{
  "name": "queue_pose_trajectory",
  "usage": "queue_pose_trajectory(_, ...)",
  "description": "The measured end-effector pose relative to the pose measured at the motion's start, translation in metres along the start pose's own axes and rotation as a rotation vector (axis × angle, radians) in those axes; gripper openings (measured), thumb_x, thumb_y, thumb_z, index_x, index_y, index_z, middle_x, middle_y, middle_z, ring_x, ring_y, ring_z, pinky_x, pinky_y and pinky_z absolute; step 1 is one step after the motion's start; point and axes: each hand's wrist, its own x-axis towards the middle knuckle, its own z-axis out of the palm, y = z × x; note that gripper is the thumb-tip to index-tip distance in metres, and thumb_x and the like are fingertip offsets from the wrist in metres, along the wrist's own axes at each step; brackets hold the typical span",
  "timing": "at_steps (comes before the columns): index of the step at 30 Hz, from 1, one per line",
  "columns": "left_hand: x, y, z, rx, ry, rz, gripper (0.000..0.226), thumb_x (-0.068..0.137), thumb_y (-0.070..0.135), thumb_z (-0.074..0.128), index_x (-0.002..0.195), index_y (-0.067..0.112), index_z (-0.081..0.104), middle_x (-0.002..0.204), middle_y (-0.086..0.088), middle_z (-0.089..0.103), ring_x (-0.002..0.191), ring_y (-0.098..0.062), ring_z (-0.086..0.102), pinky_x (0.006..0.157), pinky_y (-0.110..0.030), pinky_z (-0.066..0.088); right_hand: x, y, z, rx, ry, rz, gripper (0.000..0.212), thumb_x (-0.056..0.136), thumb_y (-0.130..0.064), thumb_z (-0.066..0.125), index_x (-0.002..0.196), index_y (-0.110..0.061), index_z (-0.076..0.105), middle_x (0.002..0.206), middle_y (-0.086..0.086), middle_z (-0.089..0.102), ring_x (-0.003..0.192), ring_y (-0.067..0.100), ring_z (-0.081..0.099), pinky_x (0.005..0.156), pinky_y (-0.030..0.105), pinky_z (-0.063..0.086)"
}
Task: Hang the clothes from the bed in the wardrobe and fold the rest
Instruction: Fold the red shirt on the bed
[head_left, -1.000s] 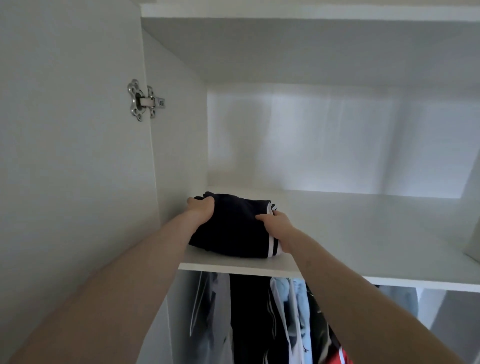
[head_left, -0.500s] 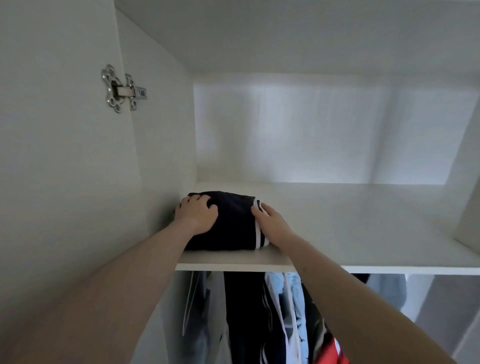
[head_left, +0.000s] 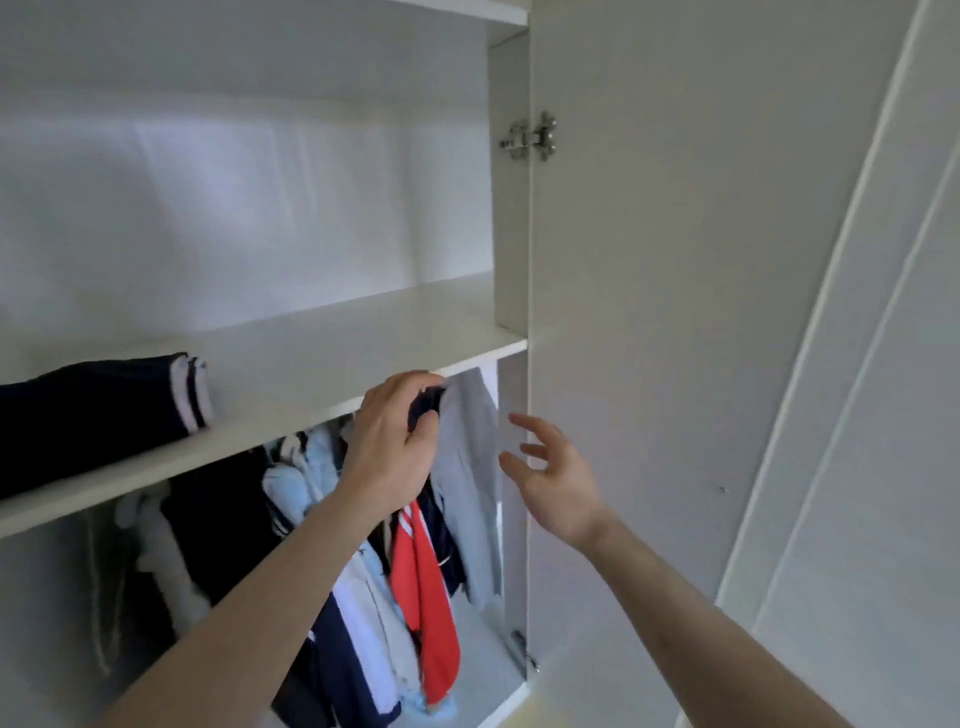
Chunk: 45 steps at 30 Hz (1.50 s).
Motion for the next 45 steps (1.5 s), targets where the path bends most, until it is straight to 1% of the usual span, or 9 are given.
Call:
queue_pose_trajectory(3, -0.064, 0.079, 0.062, -0.116, -0.223, 0.096, 0.040, 0.094, 0.009, 0.058, 0.133, 0.021, 0.062, 0.139, 0.005, 0.058, 0.131, -0.018, 0.047, 0.113, -0.031, 0.034, -0.107, 0.043, -0.094, -0.042, 0.140, 0.125, 0.048, 0.097, -0.025, 0.068, 0.143, -0.033, 0.056, 0.142, -0.014, 0.050, 0.125, 0.009, 0.057, 0.102, 0.037, 0.054)
queue_pose_trajectory(7, -0.167, 0.199, 0.133, -0.212, -0.543, 0.225, 0.044, 0.091, 0.029, 0.051, 0.133, 0.023, 0.061, 0.143, 0.008, 0.056, 0.135, -0.017, 0.046, 0.115, -0.031, 0.033, -0.273, 0.083, -0.205, -0.113, 0.350, 0.317, 0.049, 0.097, -0.025, 0.068, 0.144, -0.035, 0.055, 0.141, -0.015, 0.050, 0.123, 0.006, 0.055, 0.105, 0.038, 0.053)
queue_pose_trajectory(13, -0.309, 0.373, 0.217, -0.333, -0.855, 0.467, 0.042, 0.098, 0.020, 0.060, 0.139, 0.028, 0.057, 0.149, 0.013, 0.049, 0.141, -0.011, 0.038, 0.118, -0.030, 0.029, -0.517, 0.093, -0.326, -0.141, 0.709, 0.555, 0.050, 0.098, -0.030, 0.065, 0.144, -0.043, 0.051, 0.142, -0.021, 0.051, 0.124, -0.002, 0.052, 0.106, 0.036, 0.051)
queue_pose_trajectory(19, -0.421, 0.522, 0.261, -0.378, -1.079, 0.741, 0.043, 0.097, 0.021, 0.060, 0.140, 0.028, 0.056, 0.152, 0.013, 0.046, 0.144, -0.009, 0.035, 0.121, -0.030, 0.025, -0.702, 0.087, -0.394, -0.193, 1.050, 0.703, 0.049, 0.098, -0.032, 0.066, 0.142, -0.044, 0.052, 0.136, -0.020, 0.054, 0.117, -0.009, 0.052, 0.087, 0.008, 0.046)
queue_pose_trajectory(23, -0.492, 0.605, 0.286, -0.411, -1.191, 0.853, 0.043, 0.098, 0.020, 0.059, 0.139, 0.030, 0.056, 0.150, 0.016, 0.045, 0.144, -0.008, 0.035, 0.121, -0.027, 0.024, -0.804, 0.087, -0.427, -0.191, 1.191, 0.805, 0.050, 0.098, -0.032, 0.065, 0.145, -0.042, 0.052, 0.140, -0.020, 0.054, 0.127, 0.000, 0.053, 0.107, 0.033, 0.049)
queue_pose_trajectory(28, -0.600, 0.718, 0.327, -0.463, -1.334, 0.961, 0.044, 0.098, 0.020, 0.056, 0.140, 0.032, 0.055, 0.151, 0.019, 0.044, 0.140, -0.009, 0.037, 0.116, -0.024, 0.030, -0.936, 0.089, -0.470, -0.166, 1.332, 0.927, 0.046, 0.099, -0.037, 0.065, 0.138, -0.053, 0.049, 0.131, -0.024, 0.052, 0.128, 0.005, 0.054, 0.105, 0.041, 0.052)
queue_pose_trajectory(37, -0.817, 0.919, 0.310, -0.493, -1.635, 1.326, 0.049, 0.091, 0.040, 0.047, 0.140, 0.037, 0.052, 0.150, 0.017, 0.041, 0.139, -0.010, 0.035, 0.116, -0.026, 0.026, -1.169, 0.054, -0.496, -0.153, 1.688, 1.017, 0.046, 0.098, -0.026, 0.069, 0.140, -0.041, 0.055, 0.139, -0.013, 0.059, 0.129, 0.009, 0.056, 0.105, 0.039, 0.053)
queue_pose_trajectory(40, -0.886, 0.973, 0.292, -0.513, -1.653, 1.348, 0.054, 0.087, 0.043, 0.045, 0.140, 0.037, 0.052, 0.151, 0.017, 0.041, 0.140, -0.009, 0.035, 0.118, -0.029, 0.028, -1.249, 0.049, -0.513, -0.156, 1.727, 1.024, 0.045, 0.098, -0.026, 0.069, 0.140, -0.040, 0.057, 0.139, -0.013, 0.060, 0.128, 0.009, 0.057, 0.095, 0.026, 0.052)
queue_pose_trajectory(45, -0.990, 1.030, 0.271, -0.489, -1.664, 1.298, 0.047, 0.096, 0.035, 0.051, 0.143, 0.034, 0.052, 0.155, 0.013, 0.038, 0.142, -0.012, 0.034, 0.118, -0.036, 0.036, -1.370, 0.044, -0.541, -0.136, 1.678, 1.067, 0.045, 0.098, -0.027, 0.070, 0.140, -0.036, 0.057, 0.140, -0.010, 0.060, 0.127, 0.011, 0.056, 0.098, 0.032, 0.052)
